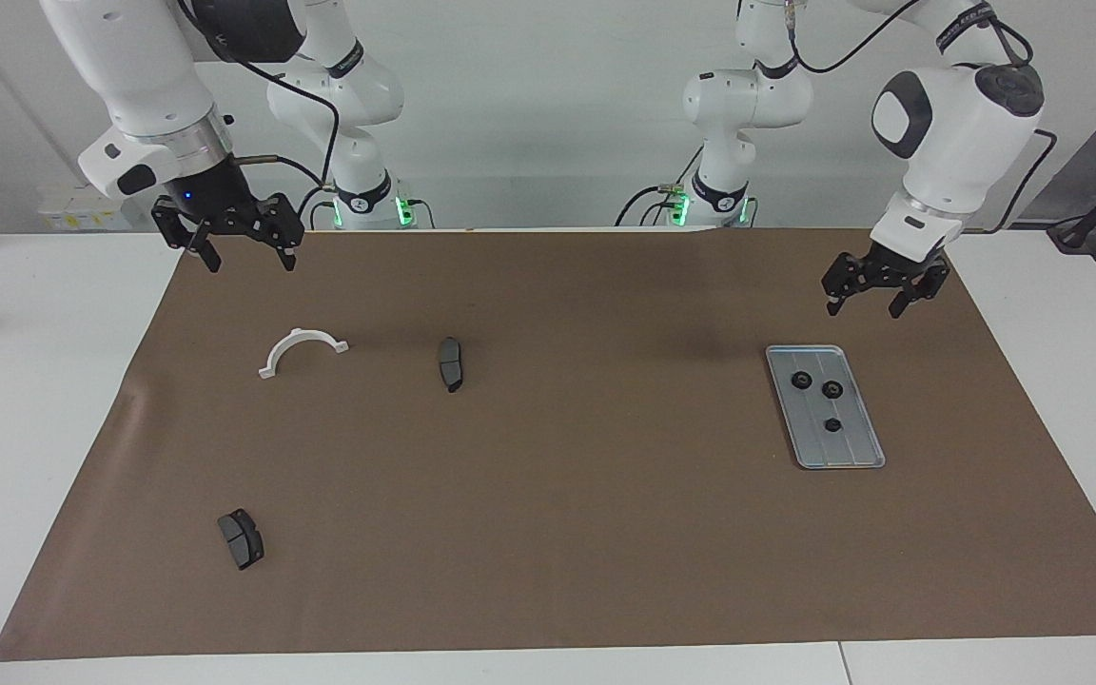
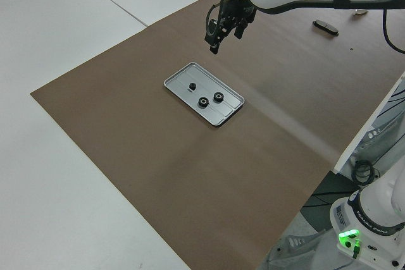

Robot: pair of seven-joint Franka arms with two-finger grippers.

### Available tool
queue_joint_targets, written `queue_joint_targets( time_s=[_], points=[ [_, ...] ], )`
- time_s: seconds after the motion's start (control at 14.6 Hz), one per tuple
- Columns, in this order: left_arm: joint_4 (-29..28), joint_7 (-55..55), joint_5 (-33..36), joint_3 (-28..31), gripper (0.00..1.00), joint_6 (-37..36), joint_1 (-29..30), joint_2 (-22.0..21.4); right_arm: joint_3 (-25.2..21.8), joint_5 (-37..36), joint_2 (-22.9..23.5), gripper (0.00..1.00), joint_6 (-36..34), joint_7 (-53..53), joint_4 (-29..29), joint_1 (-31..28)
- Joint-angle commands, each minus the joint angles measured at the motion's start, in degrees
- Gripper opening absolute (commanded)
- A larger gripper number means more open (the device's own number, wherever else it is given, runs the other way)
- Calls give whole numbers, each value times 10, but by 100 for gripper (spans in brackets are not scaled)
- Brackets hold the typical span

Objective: Place bearing gear from tray to pile
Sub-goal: 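Reach the left gripper down to the black gears on the silver tray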

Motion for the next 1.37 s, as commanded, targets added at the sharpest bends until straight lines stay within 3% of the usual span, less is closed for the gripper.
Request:
queue_joint_targets(
  time_s=[0.0,0.27,0.48,0.82,1.03,1.3],
  points=[
    [-55,1,6,4,100,76,-8,9,1,8,-5,100,-12,-9,-1,-4],
    [-90,3,6,4,100,154,-8,51,1,8,-5,100,-12,-9,-1,-4],
    [-141,3,6,4,100,223,-6,51,1,8,-5,100,-12,-9,-1,-4],
    [-149,-20,6,4,100,250,-25,83,1,8,-5,100,-12,-9,-1,-4],
    [-149,-23,6,4,77,258,-26,93,1,8,-5,100,-12,-9,0,-4],
    [-149,-23,6,4,77,265,-26,104,1,8,-5,100,-12,-9,-1,-4]
  ],
)
